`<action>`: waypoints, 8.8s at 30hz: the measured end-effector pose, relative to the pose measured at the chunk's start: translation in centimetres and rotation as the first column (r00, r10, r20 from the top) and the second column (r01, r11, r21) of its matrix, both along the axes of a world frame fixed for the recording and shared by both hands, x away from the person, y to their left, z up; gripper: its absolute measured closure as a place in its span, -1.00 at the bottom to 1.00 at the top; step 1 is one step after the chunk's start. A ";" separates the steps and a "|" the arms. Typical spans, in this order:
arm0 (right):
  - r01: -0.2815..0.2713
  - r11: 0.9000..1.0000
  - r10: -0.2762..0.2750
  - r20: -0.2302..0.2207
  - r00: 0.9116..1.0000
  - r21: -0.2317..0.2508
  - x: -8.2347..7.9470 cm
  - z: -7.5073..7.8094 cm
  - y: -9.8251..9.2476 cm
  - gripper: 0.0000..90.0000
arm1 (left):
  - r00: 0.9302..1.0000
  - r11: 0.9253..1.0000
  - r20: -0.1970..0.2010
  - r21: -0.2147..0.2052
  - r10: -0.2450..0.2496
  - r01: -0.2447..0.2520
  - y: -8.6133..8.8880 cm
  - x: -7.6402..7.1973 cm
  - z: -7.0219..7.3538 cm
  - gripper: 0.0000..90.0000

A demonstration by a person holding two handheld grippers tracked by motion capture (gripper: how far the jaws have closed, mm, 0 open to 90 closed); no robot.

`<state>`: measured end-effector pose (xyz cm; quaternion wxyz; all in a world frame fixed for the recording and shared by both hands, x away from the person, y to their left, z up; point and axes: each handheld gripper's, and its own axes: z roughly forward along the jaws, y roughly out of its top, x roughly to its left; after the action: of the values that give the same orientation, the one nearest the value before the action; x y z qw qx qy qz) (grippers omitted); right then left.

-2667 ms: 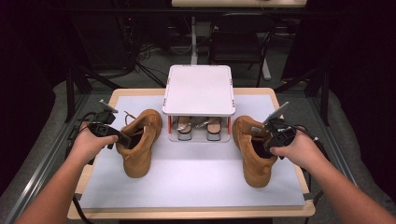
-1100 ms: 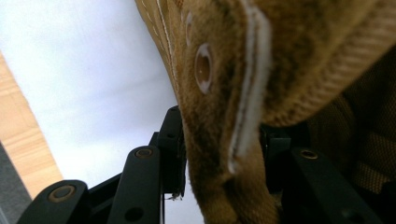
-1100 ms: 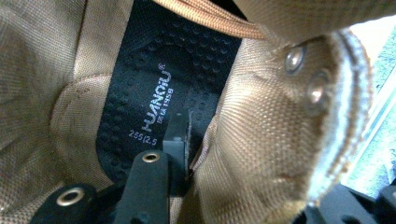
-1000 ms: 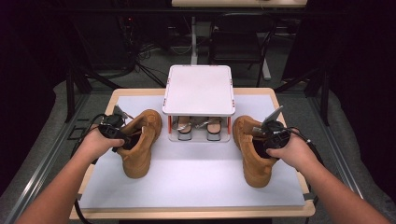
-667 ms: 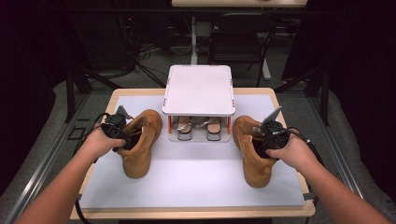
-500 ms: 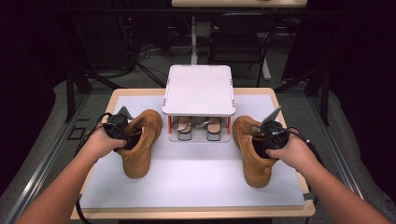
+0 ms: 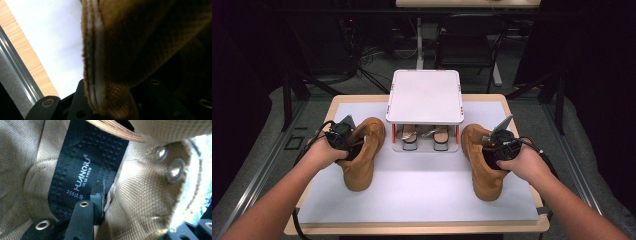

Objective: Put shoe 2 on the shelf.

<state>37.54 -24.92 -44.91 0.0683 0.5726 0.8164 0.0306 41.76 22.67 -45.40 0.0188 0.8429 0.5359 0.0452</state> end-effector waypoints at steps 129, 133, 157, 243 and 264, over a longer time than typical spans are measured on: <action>0.234 0.958 -0.244 0.045 0.969 0.169 4.3 9.2 -2.7 0.89 | 0.984 0.968 0.007 -0.179 0.179 -0.174 3.4 3.3 8.2 0.87; 0.260 0.948 -0.270 0.031 0.962 0.183 5.4 9.7 -2.4 0.89 | 0.975 0.955 -0.014 -0.201 0.221 -0.219 3.5 4.3 8.3 0.87; 0.447 0.858 -0.458 -0.015 0.889 0.255 10.4 10.4 -2.3 0.88 | 0.900 0.846 -0.037 -0.327 0.434 -0.422 3.5 7.5 10.0 0.87; 0.355 0.833 -0.456 0.164 0.875 0.424 13.8 17.9 9.4 0.87 | 0.890 0.816 0.110 -0.461 0.442 -0.348 -11.4 11.4 18.0 0.85; 0.321 0.856 -0.418 0.175 0.891 0.406 14.6 16.7 10.5 0.72 | 0.904 0.856 0.149 -0.414 0.401 -0.311 -12.8 11.0 16.8 0.72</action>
<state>52.10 -14.39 -28.18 0.0703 0.7134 0.6539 0.2421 52.74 9.84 -28.61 0.2352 0.6974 0.6758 0.0402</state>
